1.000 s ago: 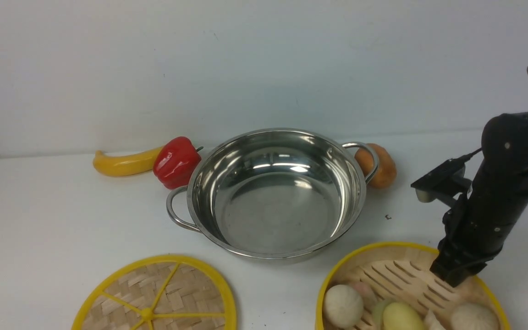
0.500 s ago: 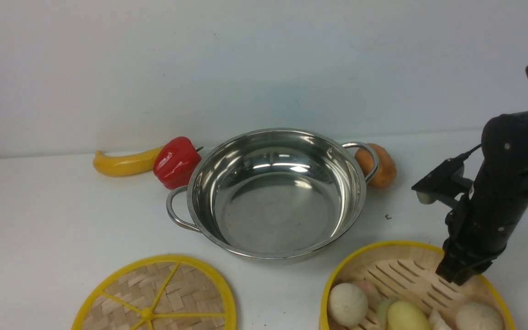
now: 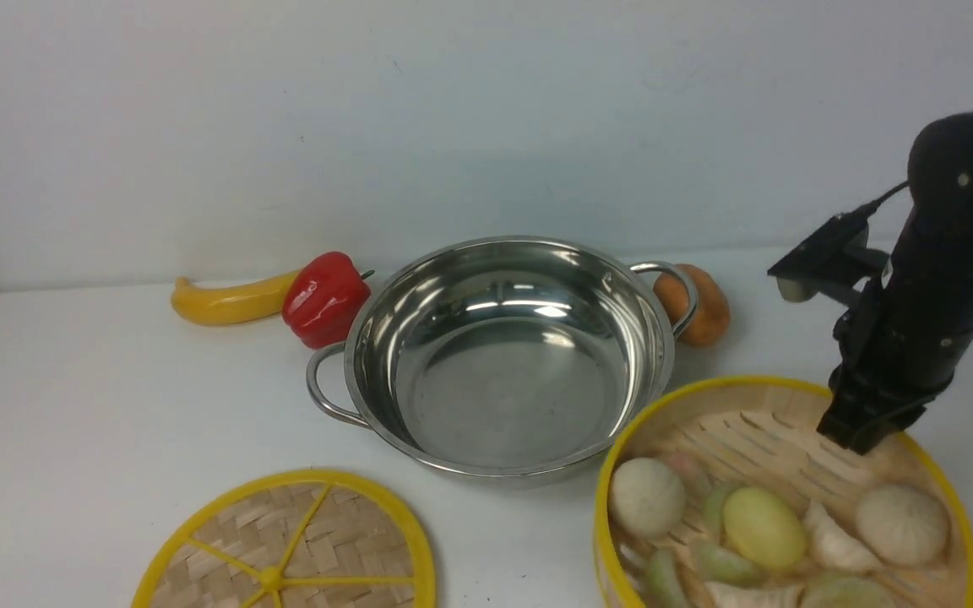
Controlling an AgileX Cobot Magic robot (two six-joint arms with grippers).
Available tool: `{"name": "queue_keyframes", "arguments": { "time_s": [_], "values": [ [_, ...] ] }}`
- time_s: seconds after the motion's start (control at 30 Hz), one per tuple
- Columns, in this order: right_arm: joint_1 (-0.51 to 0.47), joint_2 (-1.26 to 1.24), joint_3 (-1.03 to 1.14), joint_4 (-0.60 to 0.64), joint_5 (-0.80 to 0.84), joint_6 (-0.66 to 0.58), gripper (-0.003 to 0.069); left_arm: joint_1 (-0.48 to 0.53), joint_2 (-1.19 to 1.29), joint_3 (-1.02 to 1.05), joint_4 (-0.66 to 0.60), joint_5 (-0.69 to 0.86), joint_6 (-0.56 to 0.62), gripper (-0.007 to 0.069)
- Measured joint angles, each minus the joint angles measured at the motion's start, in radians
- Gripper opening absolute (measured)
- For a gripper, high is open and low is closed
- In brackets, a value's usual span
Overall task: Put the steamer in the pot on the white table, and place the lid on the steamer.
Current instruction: 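Reach for and grasp the rim of the bamboo steamer holding the buns with the right gripper, then place the bamboo steamer basket of food into the steel pot with the right gripper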
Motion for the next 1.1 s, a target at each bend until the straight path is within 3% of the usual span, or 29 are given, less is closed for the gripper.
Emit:
{"name": "queue_keyframes", "arguments": {
  "time_s": [0.13, 0.47, 0.87, 1.1],
  "values": [
    [-0.009, -0.029, -0.064, -0.015, 0.01, 0.005, 0.006, 0.0, 0.0, 0.0, 0.0, 0.0, 0.0, 0.0461],
    [-0.046, -0.063, -0.101, 0.079, 0.016, -0.02, 0.006, 0.0, 0.0, 0.0, 0.0, 0.0, 0.0, 0.0461],
    [0.081, 0.02, -0.355, 0.116, 0.029, -0.014, 0.006, 0.0, 0.0, 0.0, 0.0, 0.0, 0.0, 0.0461],
    [0.091, 0.179, -0.565, 0.122, 0.033, 0.043, 0.0059, 0.0, 0.0, 0.0, 0.0, 0.0, 0.0, 0.0461]
  ]
}}
